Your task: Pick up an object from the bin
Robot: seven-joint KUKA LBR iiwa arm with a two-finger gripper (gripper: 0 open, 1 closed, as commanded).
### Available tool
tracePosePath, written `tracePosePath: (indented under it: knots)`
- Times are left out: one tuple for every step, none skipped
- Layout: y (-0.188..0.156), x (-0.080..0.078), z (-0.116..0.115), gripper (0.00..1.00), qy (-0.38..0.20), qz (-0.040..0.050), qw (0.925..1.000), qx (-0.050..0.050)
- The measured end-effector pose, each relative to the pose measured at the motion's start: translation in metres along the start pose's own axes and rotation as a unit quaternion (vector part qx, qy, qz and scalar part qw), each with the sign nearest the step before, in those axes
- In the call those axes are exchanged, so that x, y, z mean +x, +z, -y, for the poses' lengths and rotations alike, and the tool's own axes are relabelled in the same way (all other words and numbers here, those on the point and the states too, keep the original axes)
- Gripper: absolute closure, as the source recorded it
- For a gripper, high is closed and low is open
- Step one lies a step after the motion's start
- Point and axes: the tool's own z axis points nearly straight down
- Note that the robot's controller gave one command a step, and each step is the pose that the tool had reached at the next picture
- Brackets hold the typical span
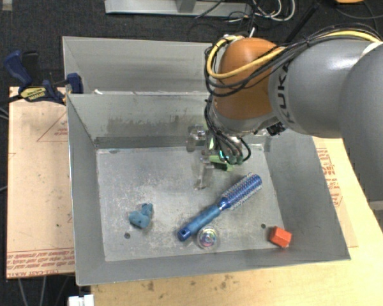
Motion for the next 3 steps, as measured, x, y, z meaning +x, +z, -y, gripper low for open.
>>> tracePosePath:
  knots:
    - [0.021,0.036,0.013,0.00,-0.058,0.0016,0.9983,0.001]
    - [0.058,0.105,0.008,0.00,-0.100,-0.0004,0.9950,0.000]
    - [0.057,0.102,0.008,1.00,-0.099,0.0030,0.9950,0.000]
